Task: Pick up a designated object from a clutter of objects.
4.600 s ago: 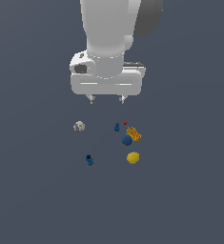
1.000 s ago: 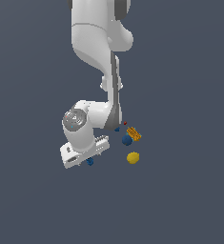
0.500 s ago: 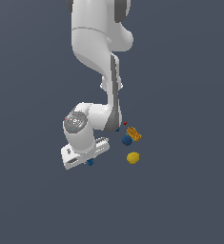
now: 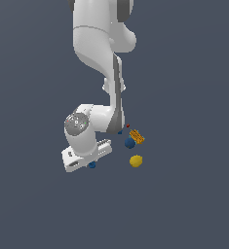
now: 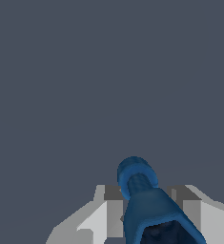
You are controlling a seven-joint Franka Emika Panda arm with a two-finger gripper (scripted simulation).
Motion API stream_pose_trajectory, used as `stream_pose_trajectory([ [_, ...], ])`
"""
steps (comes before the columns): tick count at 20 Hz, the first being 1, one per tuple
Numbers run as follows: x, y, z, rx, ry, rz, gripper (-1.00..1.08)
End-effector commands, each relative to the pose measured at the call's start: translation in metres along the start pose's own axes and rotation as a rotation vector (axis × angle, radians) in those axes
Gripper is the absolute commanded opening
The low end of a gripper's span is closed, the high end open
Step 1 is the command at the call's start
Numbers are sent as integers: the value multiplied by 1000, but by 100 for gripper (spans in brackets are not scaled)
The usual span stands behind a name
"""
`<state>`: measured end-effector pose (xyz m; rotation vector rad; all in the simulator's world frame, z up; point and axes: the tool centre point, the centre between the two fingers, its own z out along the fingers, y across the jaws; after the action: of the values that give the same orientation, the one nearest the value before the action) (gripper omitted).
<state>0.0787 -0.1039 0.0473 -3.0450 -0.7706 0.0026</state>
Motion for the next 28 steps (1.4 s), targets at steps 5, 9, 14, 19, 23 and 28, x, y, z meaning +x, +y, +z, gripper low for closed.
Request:
stream_pose_trajectory([
  [5, 4, 2, -30, -1, 1, 0, -100],
  [9, 9, 3, -62, -1, 1, -1, -100],
  [14, 17, 5, -113, -1, 2, -1, -100],
  [19, 25, 8, -170, -1, 2, -1, -100],
  [23, 33, 11, -213, 0, 2, -1, -100],
  [28, 41, 14, -259, 0, 2, -1, -100],
])
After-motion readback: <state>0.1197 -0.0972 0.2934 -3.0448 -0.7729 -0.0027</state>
